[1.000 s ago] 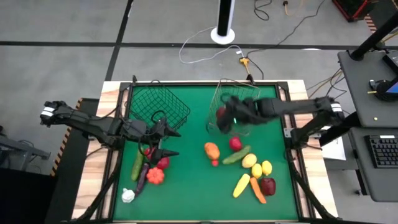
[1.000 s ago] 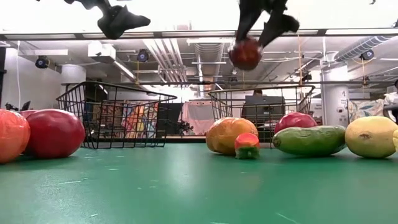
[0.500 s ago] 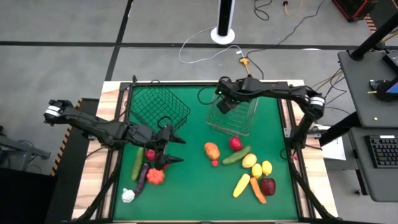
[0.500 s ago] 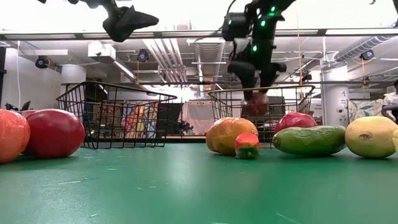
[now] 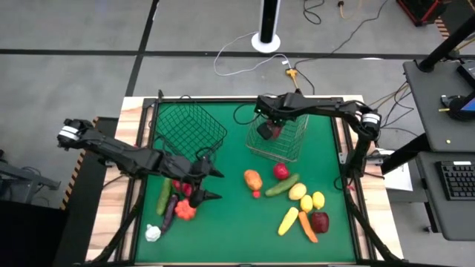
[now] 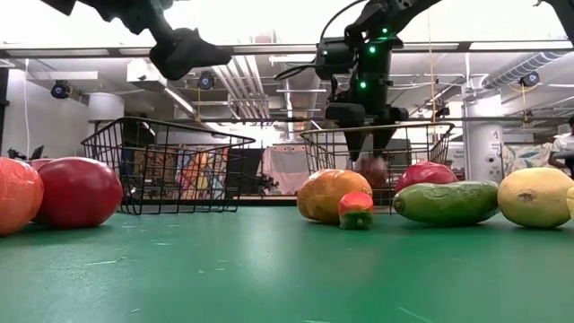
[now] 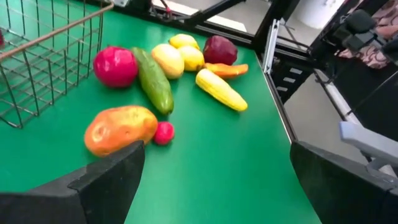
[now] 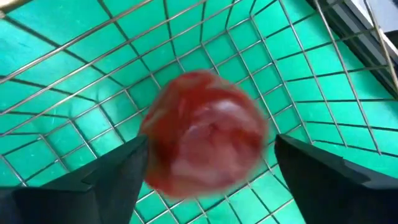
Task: Sort produce into baskets
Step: Put the left apple into the gold wire basket, then put the small orange tomato into the gold wire basket
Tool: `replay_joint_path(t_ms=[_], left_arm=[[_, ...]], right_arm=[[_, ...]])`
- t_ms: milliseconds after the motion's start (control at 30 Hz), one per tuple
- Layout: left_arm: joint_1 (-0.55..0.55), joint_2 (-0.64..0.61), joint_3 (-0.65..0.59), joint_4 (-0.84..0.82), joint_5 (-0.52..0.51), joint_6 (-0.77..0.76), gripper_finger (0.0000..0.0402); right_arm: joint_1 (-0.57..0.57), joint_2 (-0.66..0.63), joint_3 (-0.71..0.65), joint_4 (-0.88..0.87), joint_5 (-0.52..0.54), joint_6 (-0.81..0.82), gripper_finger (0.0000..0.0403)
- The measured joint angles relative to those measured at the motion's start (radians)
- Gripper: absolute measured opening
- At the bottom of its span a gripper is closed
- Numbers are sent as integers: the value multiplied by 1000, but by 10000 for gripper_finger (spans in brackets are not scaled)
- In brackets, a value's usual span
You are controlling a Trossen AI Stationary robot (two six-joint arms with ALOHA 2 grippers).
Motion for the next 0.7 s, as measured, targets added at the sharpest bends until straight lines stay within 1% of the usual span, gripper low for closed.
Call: replay_joint_path(t_ms=[100, 267, 333, 433, 567, 700], left_arm=[[-2, 9, 0, 0, 0, -1, 384], [-9, 18, 0, 0, 6, 27, 384], [-11, 23, 0, 0, 22, 34, 384], [-11, 28, 0, 0, 24, 35, 384], [-11, 44, 0, -1, 24, 45, 384], [-11, 70, 0, -3, 24, 51, 384]], right_arm=[[-6, -2, 0, 0, -3, -1, 360], [-7, -17, 0, 0, -3, 0, 364], [-4, -37, 0, 1, -1, 4, 364], [10, -91, 0, 3, 31, 36, 364], [63, -191, 0, 5, 77, 76, 365], [169, -287, 0, 17, 110, 110, 365]])
